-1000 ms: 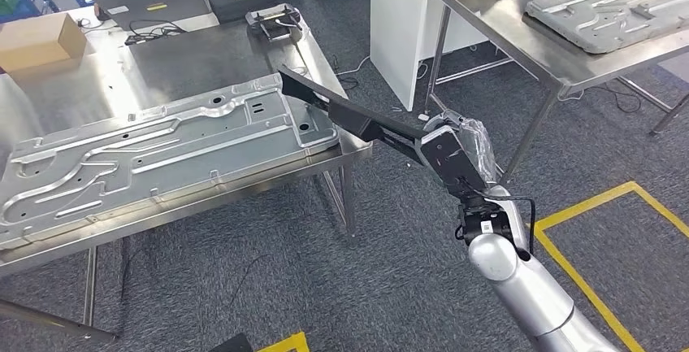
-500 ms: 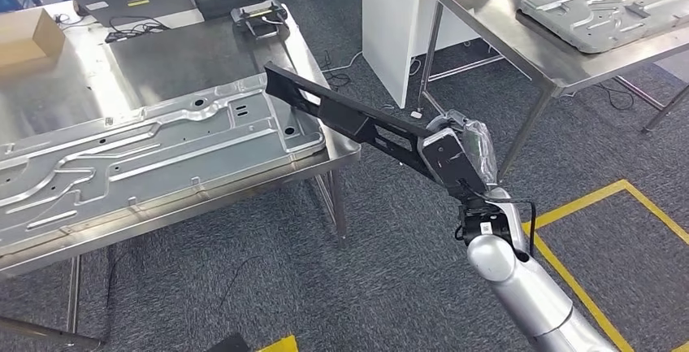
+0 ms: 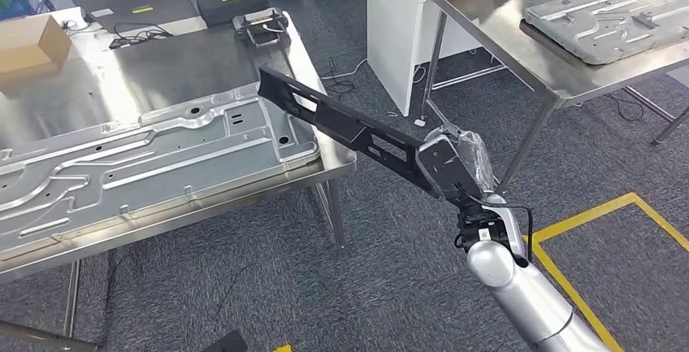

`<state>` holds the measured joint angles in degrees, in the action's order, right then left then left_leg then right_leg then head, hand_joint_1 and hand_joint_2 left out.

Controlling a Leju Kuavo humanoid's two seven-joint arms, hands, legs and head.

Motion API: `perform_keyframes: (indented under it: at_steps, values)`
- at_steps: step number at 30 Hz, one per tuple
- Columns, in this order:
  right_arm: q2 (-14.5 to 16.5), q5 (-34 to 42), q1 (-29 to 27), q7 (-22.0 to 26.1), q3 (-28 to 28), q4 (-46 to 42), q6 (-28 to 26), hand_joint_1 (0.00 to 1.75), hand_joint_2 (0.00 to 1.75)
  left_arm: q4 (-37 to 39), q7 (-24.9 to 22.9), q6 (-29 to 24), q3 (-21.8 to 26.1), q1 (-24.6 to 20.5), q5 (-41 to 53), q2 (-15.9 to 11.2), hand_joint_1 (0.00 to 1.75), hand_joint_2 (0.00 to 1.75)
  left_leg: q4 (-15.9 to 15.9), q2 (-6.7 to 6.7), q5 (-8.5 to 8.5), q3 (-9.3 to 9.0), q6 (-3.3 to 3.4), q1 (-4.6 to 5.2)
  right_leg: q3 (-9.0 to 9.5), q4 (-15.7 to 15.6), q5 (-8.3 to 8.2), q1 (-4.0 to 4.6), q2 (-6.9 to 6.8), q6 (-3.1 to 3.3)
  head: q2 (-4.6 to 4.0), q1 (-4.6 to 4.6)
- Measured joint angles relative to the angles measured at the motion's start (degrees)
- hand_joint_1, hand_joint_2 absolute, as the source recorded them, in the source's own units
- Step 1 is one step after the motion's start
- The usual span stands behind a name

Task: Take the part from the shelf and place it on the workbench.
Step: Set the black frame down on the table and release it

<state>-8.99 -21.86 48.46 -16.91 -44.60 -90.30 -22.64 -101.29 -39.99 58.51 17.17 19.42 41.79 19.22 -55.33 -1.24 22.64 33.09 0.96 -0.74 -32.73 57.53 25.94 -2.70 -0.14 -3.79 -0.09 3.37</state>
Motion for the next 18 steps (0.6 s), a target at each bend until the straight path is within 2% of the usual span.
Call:
perform_keyframes:
  at_steps: [2, 3, 4, 6, 7, 8, 9, 10, 11, 12, 13, 14, 16, 17, 18]
  values:
    - [0.02, -1.63, 0.04, -0.91, -0.13, 0.17, -0.20, 1.75, 1.75, 0.00, -0.01, -0.37, 0.11, 0.03, 0.05, 0.01, 0.00, 1.75, -0.90, 0.01, 0.61, 0.36, -0.24, -0.23, -0.04, 0.04, 0.00, 0.17, -0.66, 0.88, 0.00, 0.00]
    - [0.05, -2.25, 0.13, -1.30, -0.20, 0.23, -0.26, 1.75, 1.75, 0.00, -0.01, -0.56, 0.16, 0.03, 0.05, 0.01, 0.00, 1.75, -2.96, 0.16, 1.78, 1.31, -0.38, -0.32, -0.06, 0.03, -0.02, 0.22, -1.01, 1.20, 0.00, 0.00]
    - [0.10, -2.64, 0.21, -1.54, -0.24, 0.28, -0.30, 1.75, 1.75, 0.00, -0.01, -0.67, 0.20, 0.01, 0.04, 0.01, 0.00, 1.75, -6.23, 0.35, 3.47, 2.86, -0.51, -0.35, -0.06, 0.01, 0.01, 0.29, -1.36, 1.43, 0.00, 0.00]
    - [0.15, -2.86, 0.26, -1.79, -0.32, 0.39, -0.34, 1.75, 1.75, 0.00, -0.01, -0.78, 0.25, 0.01, 0.02, 0.01, 0.00, 1.75, -14.57, 0.51, 6.89, 7.14, -0.56, -0.29, -0.05, 0.01, 0.19, 0.52, -2.15, 1.74, 0.00, 0.00]
    - [0.16, -2.87, 0.23, -1.86, -0.38, 0.47, -0.34, 1.75, 1.75, 0.00, -0.01, -0.80, 0.29, 0.05, 0.02, 0.01, 0.00, 1.75, -17.27, 0.54, 7.53, 8.64, -0.43, -0.23, 0.00, 0.01, 0.32, 0.67, -2.59, 1.89, 0.00, 0.00]
    - [0.17, -2.87, 0.22, -1.92, -0.45, 0.54, -0.34, 1.75, 1.75, 0.00, -0.01, -0.84, 0.33, 0.08, 0.02, 0.01, 0.00, 1.75, -17.93, 0.60, 7.18, 9.17, -0.17, -0.13, 0.11, 0.01, 0.45, 0.84, -3.07, 2.03, 0.00, 0.00]
    - [0.20, -2.86, 0.24, -1.97, -0.50, 0.58, -0.33, 1.75, 1.75, 0.00, -0.01, -0.89, 0.37, 0.10, 0.02, 0.01, 0.00, 1.75, -16.11, 0.79, 5.78, 8.47, 0.24, 0.04, 0.30, 0.01, 0.61, 1.00, -3.56, 2.13, 0.00, 0.00]
    - [0.24, -2.86, 0.31, -2.01, -0.52, 0.61, -0.33, 1.75, 1.75, 0.00, -0.01, -0.95, 0.39, 0.10, 0.02, 0.01, 0.00, 1.75, -12.47, 1.32, 3.75, 6.82, 0.80, 0.33, 0.57, 0.00, 0.81, 1.14, -4.07, 2.18, 0.00, 0.00]
    - [0.28, -2.86, 0.40, -2.02, -0.53, 0.62, -0.33, 1.75, 1.75, 0.00, -0.01, -1.00, 0.42, 0.06, 0.02, 0.01, 0.00, 1.75, -8.09, 2.73, 1.88, 4.79, 1.49, 0.83, 0.85, -0.01, 1.03, 1.26, -4.57, 2.18, 0.00, 0.00]
    - [0.31, -2.86, 0.52, -2.05, -0.52, 0.62, -0.33, 1.75, 1.75, 0.00, -0.01, -1.05, 0.43, 0.00, 0.02, 0.02, 0.00, 1.75, -4.40, 4.08, 0.52, 3.01, 1.87, 1.30, 1.11, -0.01, 1.29, 1.53, -5.00, 2.10, 0.01, -0.01]
    - [0.33, -2.86, 0.58, -2.09, -0.51, 0.63, -0.33, 1.75, 1.75, 0.00, -0.01, -1.10, 0.44, -0.08, 0.01, 0.04, 0.00, 1.75, -2.00, 5.06, -0.16, 1.83, 2.03, 1.75, 1.25, -0.03, 1.59, 1.69, -5.44, 1.99, 0.01, -0.01]
    - [0.34, -2.86, 0.60, -2.13, -0.51, 0.63, -0.33, 1.75, 1.75, 0.00, -0.01, -1.16, 0.47, -0.11, 0.01, 0.07, 0.00, 1.75, -0.93, 5.55, -0.22, 1.35, 1.96, 2.08, 1.40, -0.07, 1.84, 1.86, -5.85, 1.86, 0.01, -0.06]
    - [0.39, -2.87, 0.61, -2.18, -0.51, 0.64, -0.32, 1.75, 1.75, 0.00, -0.01, -1.35, 0.56, -0.10, -0.04, 0.14, 0.00, 1.75, -0.68, 4.16, -0.18, 1.17, 1.56, 2.07, 1.69, -0.06, 2.42, 1.93, -6.74, 1.51, 0.01, -0.11]
    - [0.40, -2.87, 0.64, -2.21, -0.50, 0.66, -0.29, 1.75, 1.75, 0.00, -0.01, -1.48, 0.65, -0.05, -0.09, 0.20, 0.00, 1.75, -0.58, 3.46, -0.19, 1.07, 1.54, 1.88, 1.75, 0.40, 2.83, 1.84, -6.24, 1.24, 0.01, -0.15]
    - [0.39, -2.91, 0.67, -2.24, -0.49, 0.67, -0.25, 1.75, 1.75, 0.00, -0.01, -1.66, 0.74, -0.08, -0.16, 0.26, 0.00, 1.75, -0.49, 2.80, -0.23, 0.90, 1.69, 1.64, 1.26, 1.81, 3.77, 1.74, -5.09, 0.99, 0.01, -0.15]
